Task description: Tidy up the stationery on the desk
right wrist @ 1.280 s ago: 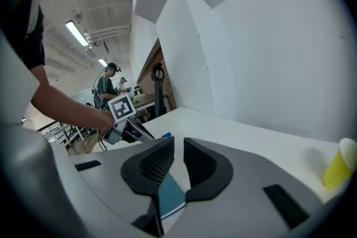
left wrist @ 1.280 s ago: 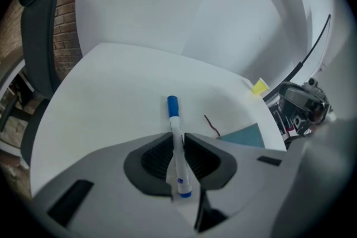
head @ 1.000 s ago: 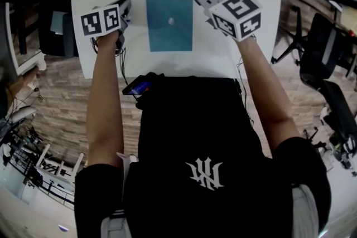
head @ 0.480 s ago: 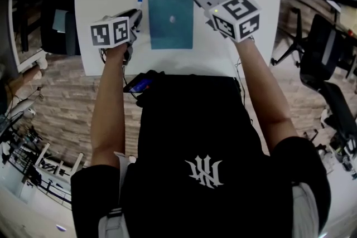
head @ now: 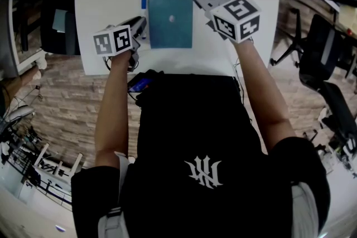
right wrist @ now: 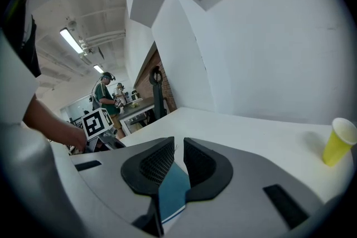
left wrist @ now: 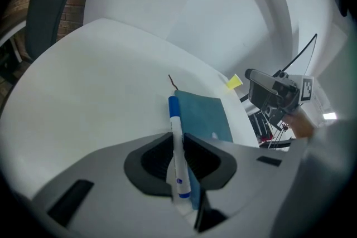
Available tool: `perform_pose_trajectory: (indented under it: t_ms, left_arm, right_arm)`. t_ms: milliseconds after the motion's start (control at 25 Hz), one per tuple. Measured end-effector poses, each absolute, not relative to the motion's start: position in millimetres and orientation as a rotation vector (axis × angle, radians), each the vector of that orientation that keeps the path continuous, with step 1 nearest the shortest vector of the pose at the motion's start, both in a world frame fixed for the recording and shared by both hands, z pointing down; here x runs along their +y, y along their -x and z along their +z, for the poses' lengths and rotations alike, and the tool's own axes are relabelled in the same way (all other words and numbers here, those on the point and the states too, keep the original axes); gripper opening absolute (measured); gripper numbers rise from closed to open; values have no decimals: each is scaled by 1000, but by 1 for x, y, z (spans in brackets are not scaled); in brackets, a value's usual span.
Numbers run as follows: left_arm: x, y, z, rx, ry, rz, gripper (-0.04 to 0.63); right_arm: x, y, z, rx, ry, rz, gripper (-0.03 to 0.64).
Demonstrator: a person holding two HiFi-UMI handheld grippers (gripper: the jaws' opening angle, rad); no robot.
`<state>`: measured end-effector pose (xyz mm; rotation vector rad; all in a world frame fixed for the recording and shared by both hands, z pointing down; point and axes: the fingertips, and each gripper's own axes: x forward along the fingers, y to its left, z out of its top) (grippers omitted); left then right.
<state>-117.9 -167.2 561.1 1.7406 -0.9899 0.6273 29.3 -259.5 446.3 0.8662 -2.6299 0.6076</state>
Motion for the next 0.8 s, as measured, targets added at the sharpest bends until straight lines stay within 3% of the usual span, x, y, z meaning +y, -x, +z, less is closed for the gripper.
perform_pose_trajectory:
  t_ms: [640, 800]
  left_arm:
    - [-160, 111, 568, -948, -1774, 691, 71]
    - [-157, 104, 571, -890, -1785, 742, 124]
  right_arm:
    - [-261, -38, 449, -2617, -909, 638, 75]
    - [-261, -40, 450, -2611, -913, 646, 75]
